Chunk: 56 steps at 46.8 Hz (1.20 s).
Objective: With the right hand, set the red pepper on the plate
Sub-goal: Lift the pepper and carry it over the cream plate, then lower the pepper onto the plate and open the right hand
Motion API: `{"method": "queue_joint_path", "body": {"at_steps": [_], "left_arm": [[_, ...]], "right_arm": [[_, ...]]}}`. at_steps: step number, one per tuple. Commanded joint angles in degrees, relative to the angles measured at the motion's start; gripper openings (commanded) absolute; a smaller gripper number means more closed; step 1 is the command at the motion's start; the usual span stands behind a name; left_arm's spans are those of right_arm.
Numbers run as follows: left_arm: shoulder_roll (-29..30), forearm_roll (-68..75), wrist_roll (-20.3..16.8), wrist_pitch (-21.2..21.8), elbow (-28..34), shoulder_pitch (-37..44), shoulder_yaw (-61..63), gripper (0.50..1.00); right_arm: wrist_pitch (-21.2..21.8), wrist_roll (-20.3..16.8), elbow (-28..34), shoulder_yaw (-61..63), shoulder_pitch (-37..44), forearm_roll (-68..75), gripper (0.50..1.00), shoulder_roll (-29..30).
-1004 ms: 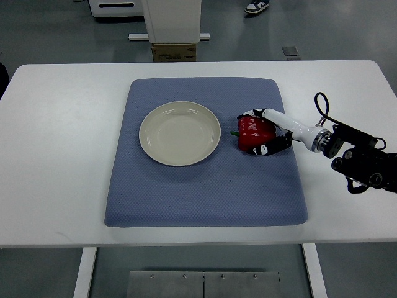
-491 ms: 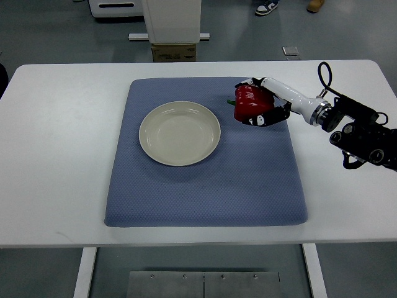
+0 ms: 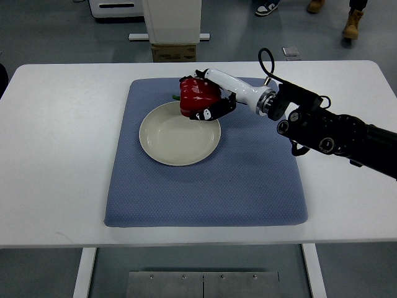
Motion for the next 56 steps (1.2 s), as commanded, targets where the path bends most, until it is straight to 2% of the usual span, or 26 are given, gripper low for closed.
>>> {"method": "queue_joint_path", "body": {"at_steps": [1, 6, 56], "left_arm": [[0.0, 0.0, 0.0, 0.0, 0.0, 0.0, 0.0, 1.000], [0.0, 0.0, 0.0, 0.0, 0.0, 0.0, 0.0, 1.000], [0.0, 0.0, 0.0, 0.0, 0.0, 0.0, 0.0, 1.000]], "right_arm": [[0.0, -0.6, 0.0, 0.3, 0.2, 0.0, 0.500, 1.9], [-0.1, -1.0, 0.0, 0.3, 0.2, 0.0, 0.500, 3.9], [-0.2, -1.1, -0.4, -0.3, -6.1, -0.3, 0.500, 3.9]]}}
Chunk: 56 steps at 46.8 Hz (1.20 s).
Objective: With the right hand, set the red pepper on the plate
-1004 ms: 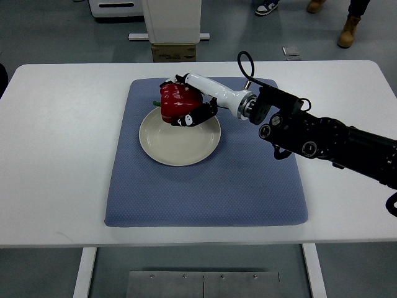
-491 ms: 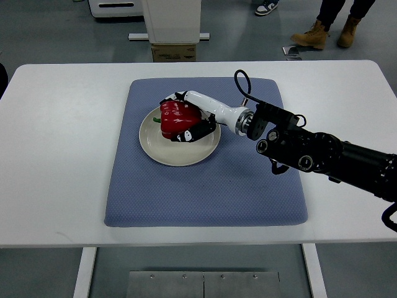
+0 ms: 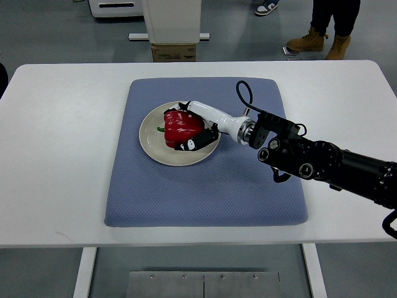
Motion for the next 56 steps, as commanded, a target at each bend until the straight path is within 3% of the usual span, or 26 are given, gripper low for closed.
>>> {"method": "queue_joint_path", "body": {"at_steps": [1, 4, 5, 8, 9, 19, 56], "left_arm": [[0.0, 0.0, 0.1, 0.0, 0.0, 0.0, 0.0, 1.000], [0.0, 0.0, 0.0, 0.0, 0.0, 0.0, 0.0, 1.000], [0.0, 0.0, 0.0, 0.0, 0.0, 0.0, 0.1, 1.000], [0.0, 0.0, 0.0, 0.0, 0.0, 0.0, 0.0, 1.000], [0.0, 0.0, 0.1, 0.0, 0.0, 0.0, 0.0, 1.000], [0.0, 0.0, 0.0, 0.0, 0.0, 0.0, 0.0, 1.000], [0.0, 0.0, 0.0, 0.0, 0.0, 0.0, 0.0, 1.000]], "right_arm": [[-0.1, 0.0, -0.3, 0.0, -0.5, 0.0, 0.500, 0.0], [-0.2, 0.1, -0.8, 0.1, -0.8, 0.1, 0.500, 0.0], [-0.2, 0.1, -0.8, 0.2, -0.8, 0.1, 0.547, 0.0], [-0.3, 0.0, -0.9, 0.3, -1.0, 0.1, 0.783, 0.0], [-0.3, 0.1, -0.9, 0.4, -1.1, 0.1, 0.819, 0.0], [-1.8, 0.1, -0.9, 0.4, -1.5, 0.2, 0.970, 0.0], [-1.6, -1.1, -0.1, 6.5, -0.9, 0.8, 0.991, 0.0]]}}
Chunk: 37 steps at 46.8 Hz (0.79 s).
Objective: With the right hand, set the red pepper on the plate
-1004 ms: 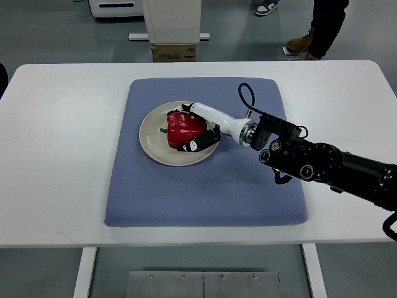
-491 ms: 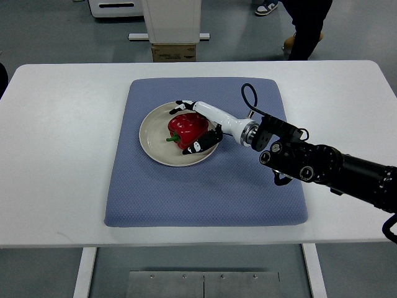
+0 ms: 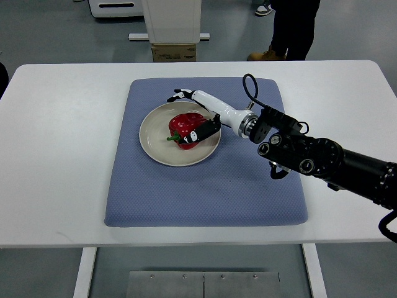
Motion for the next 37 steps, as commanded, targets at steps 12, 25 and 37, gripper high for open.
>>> {"method": "queue_joint_path", "body": {"at_steps": [12, 25, 37], "left_arm": [[0.0, 0.0, 0.1, 0.0, 0.0, 0.0, 0.0, 1.000], [0.0, 0.0, 0.1, 0.0, 0.0, 0.0, 0.0, 1.000], [0.0, 0.0, 0.0, 0.0, 0.0, 0.0, 0.0, 1.000]], "right_arm": [[0.3, -1.4, 0.0, 8.9, -2.4, 4.7, 0.991, -3.9], [0.3, -3.9, -0.1, 21.8, -8.6, 9.1, 0.991, -6.6], [0.0, -6.0, -0.2, 32.4, -14.2, 9.3, 0.991, -6.8]]}}
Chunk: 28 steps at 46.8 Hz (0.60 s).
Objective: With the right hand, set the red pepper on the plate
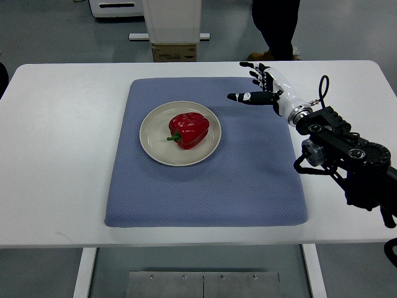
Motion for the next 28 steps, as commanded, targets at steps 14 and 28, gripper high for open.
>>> {"method": "queue_joint_path", "body": {"at_steps": [14, 28], "left_arm": [[0.0, 0.0, 0.0, 0.0, 0.0, 0.0, 0.0, 1.000], [0.0, 0.0, 0.0, 0.0, 0.0, 0.0, 0.0, 1.000]], "right_arm": [[-0.1, -0.3, -0.1, 8.1, -3.9, 3.5, 0.991, -1.3], [-0.2, -0.1, -0.1, 14.8, -7.1, 9.2, 1.000, -1.3]]}}
